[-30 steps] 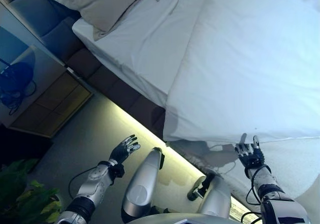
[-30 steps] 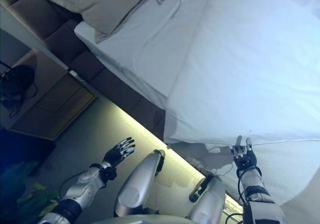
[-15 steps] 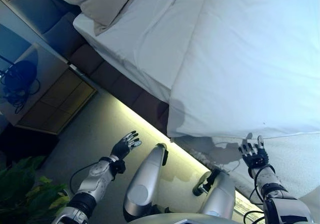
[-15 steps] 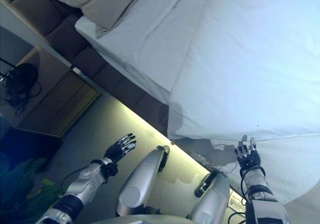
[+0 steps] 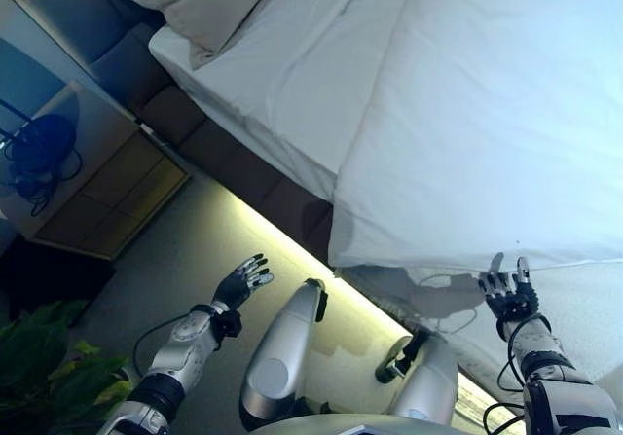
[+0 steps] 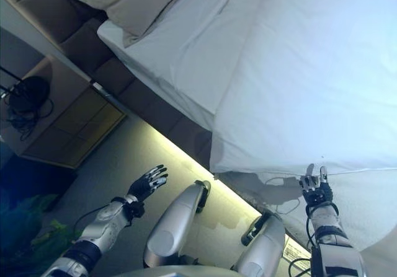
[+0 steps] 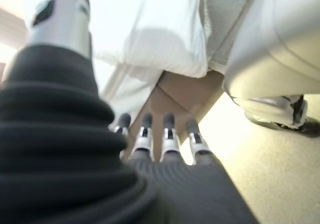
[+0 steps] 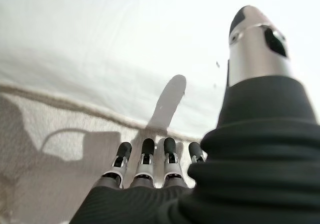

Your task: Make the bed neatly

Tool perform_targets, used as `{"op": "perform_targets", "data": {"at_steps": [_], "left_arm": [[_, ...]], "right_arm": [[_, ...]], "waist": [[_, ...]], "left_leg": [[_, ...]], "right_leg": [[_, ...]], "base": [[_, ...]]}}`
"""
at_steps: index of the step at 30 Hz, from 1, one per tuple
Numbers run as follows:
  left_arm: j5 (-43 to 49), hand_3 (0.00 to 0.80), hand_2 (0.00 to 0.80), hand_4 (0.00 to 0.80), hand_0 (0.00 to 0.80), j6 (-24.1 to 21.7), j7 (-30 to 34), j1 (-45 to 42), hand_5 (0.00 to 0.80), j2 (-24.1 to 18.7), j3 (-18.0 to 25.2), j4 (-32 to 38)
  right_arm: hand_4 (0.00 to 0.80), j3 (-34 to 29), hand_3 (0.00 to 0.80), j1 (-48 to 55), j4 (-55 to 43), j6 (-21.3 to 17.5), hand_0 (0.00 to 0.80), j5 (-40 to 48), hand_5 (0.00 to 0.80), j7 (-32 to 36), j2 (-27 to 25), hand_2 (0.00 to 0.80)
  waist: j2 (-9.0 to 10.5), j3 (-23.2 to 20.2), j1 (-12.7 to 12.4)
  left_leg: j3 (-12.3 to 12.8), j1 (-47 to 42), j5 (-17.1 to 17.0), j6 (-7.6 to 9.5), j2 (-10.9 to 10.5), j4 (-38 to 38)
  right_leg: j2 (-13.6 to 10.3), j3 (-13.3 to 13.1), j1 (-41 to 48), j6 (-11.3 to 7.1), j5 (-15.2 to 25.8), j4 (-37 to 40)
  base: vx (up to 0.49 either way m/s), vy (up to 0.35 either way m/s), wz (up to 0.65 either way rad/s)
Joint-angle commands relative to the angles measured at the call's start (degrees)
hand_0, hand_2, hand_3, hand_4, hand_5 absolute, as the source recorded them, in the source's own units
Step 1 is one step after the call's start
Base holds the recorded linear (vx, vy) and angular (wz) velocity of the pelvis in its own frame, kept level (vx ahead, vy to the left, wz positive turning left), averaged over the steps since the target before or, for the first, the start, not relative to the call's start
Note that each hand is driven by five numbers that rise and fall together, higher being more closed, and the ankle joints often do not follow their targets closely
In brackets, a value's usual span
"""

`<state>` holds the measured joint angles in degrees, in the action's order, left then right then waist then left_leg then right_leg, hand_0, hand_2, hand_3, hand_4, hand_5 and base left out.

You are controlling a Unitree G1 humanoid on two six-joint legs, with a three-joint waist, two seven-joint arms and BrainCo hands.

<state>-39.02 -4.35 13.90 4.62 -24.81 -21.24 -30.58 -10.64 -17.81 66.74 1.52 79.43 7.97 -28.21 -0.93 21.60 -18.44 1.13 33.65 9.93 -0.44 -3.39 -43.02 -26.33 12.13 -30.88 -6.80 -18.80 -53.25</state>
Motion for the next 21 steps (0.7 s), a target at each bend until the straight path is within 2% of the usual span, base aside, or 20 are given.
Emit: {"op": "perform_targets", "data": {"at_steps": [1, 8, 16, 17, 21], "left_arm": [[1.41, 0.0, 0.0, 0.0, 0.0, -1.09, 1.52, -0.97, 0.0, 0.53, 2.06, 0.08], [3.62, 0.0, 0.0, 0.0, 0.0, -0.51, 1.84, -3.98, 0.0, -0.21, 2.98, 0.81], [-0.03, 0.0, 0.0, 0.0, 0.0, -1.22, 1.53, -0.69, 0.0, -0.78, 0.1, 1.99], [-0.35, 0.0, 0.0, 0.0, 0.0, -1.39, 1.55, -0.34, 0.0, -0.71, -0.22, 1.97], [-1.42, 0.0, 0.0, 0.0, 0.0, -1.82, 1.53, 0.75, 0.0, -0.67, -1.07, 2.37]], "right_arm": [[0.0, -4.59, 0.0, 1.9, 2.29, -0.17, 0.0, 0.47, 0.0, 2.46, -3.38, 0.0], [0.0, -5.94, 0.0, 3.9, 4.12, 0.94, 0.0, 0.36, 0.0, 2.69, -2.87, 0.0], [0.0, -2.95, 0.0, -1.25, 4.89, 0.49, 0.0, 4.87, 0.0, 3.06, -5.51, 0.0], [0.0, -2.71, 0.0, -1.78, 4.62, 0.42, 0.0, 4.96, 0.0, 3.07, -5.87, 0.0], [0.0, -2.26, 0.0, -3.32, 3.96, -0.04, 0.0, 5.3, 0.0, 3.25, -7.43, 0.0]], "waist": [[-0.73, -2.78, -0.69], [-1.16, -3.27, -1.42], [-3.39, -0.7, -1.22], [-3.65, -0.72, -1.25], [-4.07, -0.36, -1.28]], "left_leg": [[0.84, -2.28, 2.49, 1.98, 1.65, -2.82], [0.58, -2.04, 3.28, 2.46, 1.2, -4.78], [0.85, 2.92, 2.64, 2.23, 1.13, -6.29], [0.62, 3.02, 4.19, 2.13, 1.15, -7.01], [0.73, 4.78, 4.02, 2.23, 0.79, -7.59]], "right_leg": [[-0.42, -2.55, -4.71, -5.73, 21.57, 7.12], [-0.58, -2.95, -5.52, -6.12, 20.91, 4.9], [-0.66, -3.34, -9.49, -6.06, 21.42, 5.14], [-0.29, -4.01, -9.92, -6.9, 20.19, 4.16], [-0.09, -4.54, -12.11, -6.87, 20.5, 3.47]], "base": [[0.175, -0.006, 0.05], [0.076, -0.016, 0.07], [-0.106, 0.007, -0.04], [-0.005, 0.022, 0.05], [-0.027, 0.015, 0.07]]}}
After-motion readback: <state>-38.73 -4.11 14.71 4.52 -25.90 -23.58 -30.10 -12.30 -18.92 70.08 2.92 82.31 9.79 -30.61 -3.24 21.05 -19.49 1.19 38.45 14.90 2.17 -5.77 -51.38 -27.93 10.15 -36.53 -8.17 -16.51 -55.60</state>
